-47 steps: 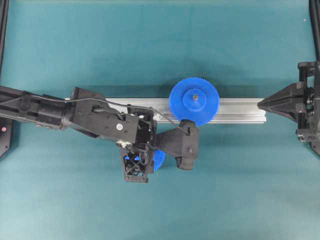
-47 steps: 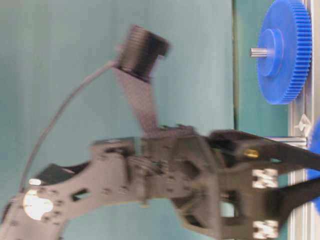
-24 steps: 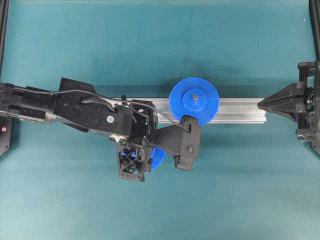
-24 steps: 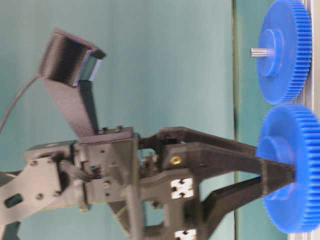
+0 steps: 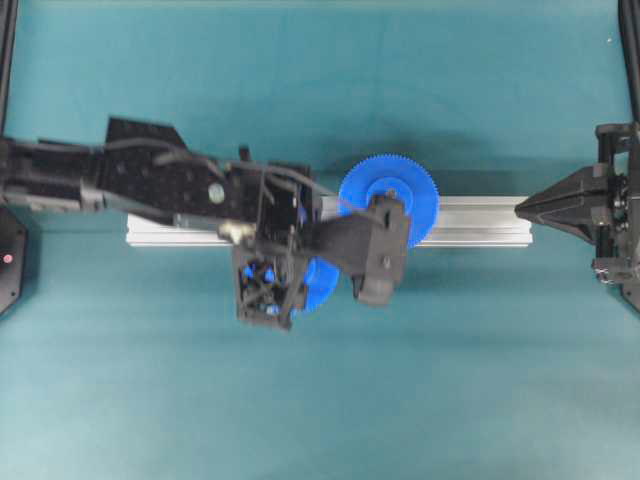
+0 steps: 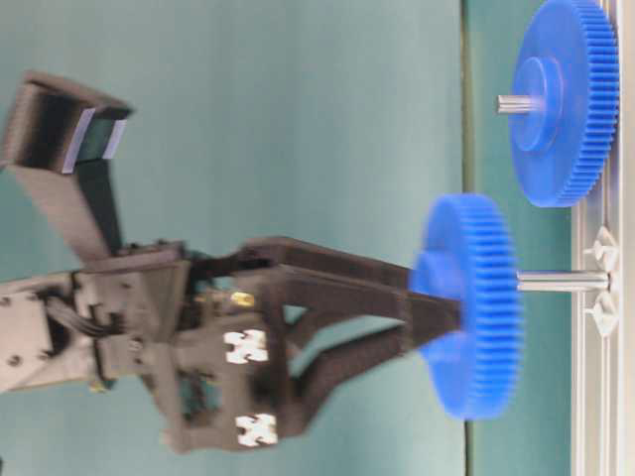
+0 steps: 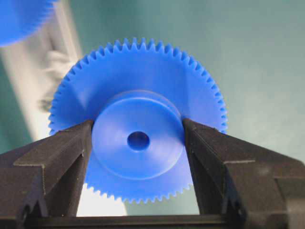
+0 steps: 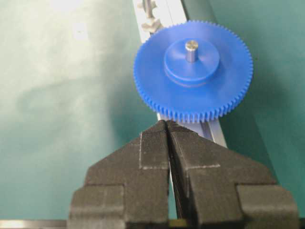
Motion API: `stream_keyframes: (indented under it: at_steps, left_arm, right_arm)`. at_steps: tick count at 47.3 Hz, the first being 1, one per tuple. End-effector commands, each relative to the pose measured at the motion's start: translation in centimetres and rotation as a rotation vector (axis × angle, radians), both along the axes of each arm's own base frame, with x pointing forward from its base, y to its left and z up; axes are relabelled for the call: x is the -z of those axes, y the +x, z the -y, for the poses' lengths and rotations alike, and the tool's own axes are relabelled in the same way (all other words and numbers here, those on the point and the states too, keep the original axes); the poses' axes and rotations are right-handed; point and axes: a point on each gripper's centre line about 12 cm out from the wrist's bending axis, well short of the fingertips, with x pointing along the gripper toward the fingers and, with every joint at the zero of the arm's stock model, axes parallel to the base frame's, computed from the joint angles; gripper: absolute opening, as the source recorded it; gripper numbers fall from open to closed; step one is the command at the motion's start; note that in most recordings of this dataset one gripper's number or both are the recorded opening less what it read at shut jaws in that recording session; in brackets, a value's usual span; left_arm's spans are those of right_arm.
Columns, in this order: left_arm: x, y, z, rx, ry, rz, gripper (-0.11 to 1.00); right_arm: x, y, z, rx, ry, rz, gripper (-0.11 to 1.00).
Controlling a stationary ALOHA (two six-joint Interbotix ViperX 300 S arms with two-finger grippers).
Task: Find the location of the shaft and insert the small gear.
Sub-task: 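Carry the gear toward the empty shaft on the rail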
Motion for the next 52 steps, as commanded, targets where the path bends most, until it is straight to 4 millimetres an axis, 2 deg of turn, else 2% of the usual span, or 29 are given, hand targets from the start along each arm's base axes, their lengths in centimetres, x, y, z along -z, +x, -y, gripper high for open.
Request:
stream_keyframes:
  at_steps: [1,9,21,52]
  left_arm:
    - [-3.5,-0.1,-0.7,-0.005,0.003,0.090,0.65]
    - [-4.4,0.1,-1.7,-0.003,0.010,0.112,0.65]
    - [-4.3,0.1,-3.1,-0.003,0.024,0.105,0.65]
    - [-4.0,0.3,-4.6,-0.032,0.027,0.116,0.65]
  right_arm:
    - [-0.5,0.2,0.1,0.006,0.003,0.019,0.04]
    - [-0.7,0.0,0.1,0.007,0.003,0.033,0.04]
    - [-0.8,-0.1,0.1,0.006,0.001,0.039,0.04]
    - [-0.8,-0.1,0.0,0.006,0.001,0.039,0.04]
